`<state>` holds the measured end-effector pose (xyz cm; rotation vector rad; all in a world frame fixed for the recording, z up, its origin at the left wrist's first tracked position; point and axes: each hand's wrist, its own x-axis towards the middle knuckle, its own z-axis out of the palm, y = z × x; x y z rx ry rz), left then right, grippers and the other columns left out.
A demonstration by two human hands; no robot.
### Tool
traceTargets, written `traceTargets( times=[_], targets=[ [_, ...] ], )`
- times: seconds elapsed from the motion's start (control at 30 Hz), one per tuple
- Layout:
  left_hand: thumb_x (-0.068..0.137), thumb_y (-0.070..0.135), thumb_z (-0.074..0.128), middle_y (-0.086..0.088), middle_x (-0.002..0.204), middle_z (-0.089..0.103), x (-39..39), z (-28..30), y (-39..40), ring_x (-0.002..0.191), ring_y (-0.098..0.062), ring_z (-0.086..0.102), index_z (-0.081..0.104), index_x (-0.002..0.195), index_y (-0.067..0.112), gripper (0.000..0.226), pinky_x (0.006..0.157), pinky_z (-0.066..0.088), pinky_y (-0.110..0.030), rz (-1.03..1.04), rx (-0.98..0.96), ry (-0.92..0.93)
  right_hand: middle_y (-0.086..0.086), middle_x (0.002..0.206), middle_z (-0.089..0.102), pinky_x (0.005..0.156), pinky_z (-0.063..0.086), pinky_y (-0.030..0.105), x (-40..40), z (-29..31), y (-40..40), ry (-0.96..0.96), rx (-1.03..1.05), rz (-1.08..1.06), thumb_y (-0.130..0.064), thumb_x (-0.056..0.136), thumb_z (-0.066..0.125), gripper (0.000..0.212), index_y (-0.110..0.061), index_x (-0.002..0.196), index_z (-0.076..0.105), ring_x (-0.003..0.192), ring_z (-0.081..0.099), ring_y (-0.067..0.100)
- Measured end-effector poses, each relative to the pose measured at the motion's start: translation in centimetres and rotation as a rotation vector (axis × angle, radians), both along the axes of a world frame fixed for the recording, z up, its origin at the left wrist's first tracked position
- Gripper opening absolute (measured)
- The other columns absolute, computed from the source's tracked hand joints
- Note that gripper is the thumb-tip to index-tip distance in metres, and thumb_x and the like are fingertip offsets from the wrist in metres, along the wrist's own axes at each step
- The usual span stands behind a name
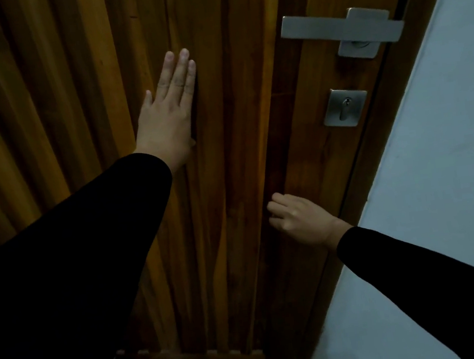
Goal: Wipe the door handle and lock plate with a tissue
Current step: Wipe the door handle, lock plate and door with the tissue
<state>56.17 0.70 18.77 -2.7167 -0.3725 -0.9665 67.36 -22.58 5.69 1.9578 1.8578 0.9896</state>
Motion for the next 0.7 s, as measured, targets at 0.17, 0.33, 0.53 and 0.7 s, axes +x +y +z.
traceTargets(
  times=[0.17,0.33,0.53,0.7],
  targets=[
    [0.074,0.021,0.076,-0.003,0.154,-0.026,0.4,-0.3,0.1,0.14,-0.024,-0.023,-0.02,0.145,0.013,0.12,0.111,0.016,-0.054,0.009,0.006,-0.016,0.011,0.091,0.062,0.068,0.053,0.031,0.7,-0.9,-1.6,0.001,-0.079,0.024,-0.011,0.076,0.072,0.007,-0.008,0.082,0.071,0.084,0.053,0.022],
    [0.073,0.019,0.077,-0.003,0.154,-0.025,0.4,-0.3,0.2,0.14,-0.024,-0.023,-0.019,0.146,0.013,0.12,0.111,0.016,-0.054,0.01,0.007,-0.025,0.009,0.088,0.061,0.065,0.051,0.03,1.4,-0.8,-2.7,-0.009,-0.098,0.005,-0.01,0.08,0.065,0.006,-0.008,0.081,0.071,0.079,0.053,0.02],
    [0.074,0.018,0.076,-0.003,0.155,-0.024,0.3,-0.2,-0.1,0.141,-0.023,-0.022,-0.017,0.146,0.013,0.118,0.111,0.016,-0.053,0.011,-0.001,-0.027,0.008,0.082,0.06,0.06,0.052,0.031,1.7,-0.7,-4.5,0.012,-0.078,-0.059,-0.01,0.078,0.06,0.012,-0.008,0.078,0.071,0.076,0.053,0.021],
    [0.074,0.025,0.077,-0.003,0.154,-0.026,0.0,-0.1,-0.1,0.14,-0.023,-0.023,-0.017,0.147,0.012,0.12,0.11,0.021,-0.052,0.033,0.015,0.006,0.007,0.073,0.056,0.056,0.049,0.031,1.8,-0.7,-7.2,0.017,-0.002,-0.136,-0.005,0.076,0.066,0.012,-0.008,0.064,0.067,0.074,0.044,0.021]
  ],
)
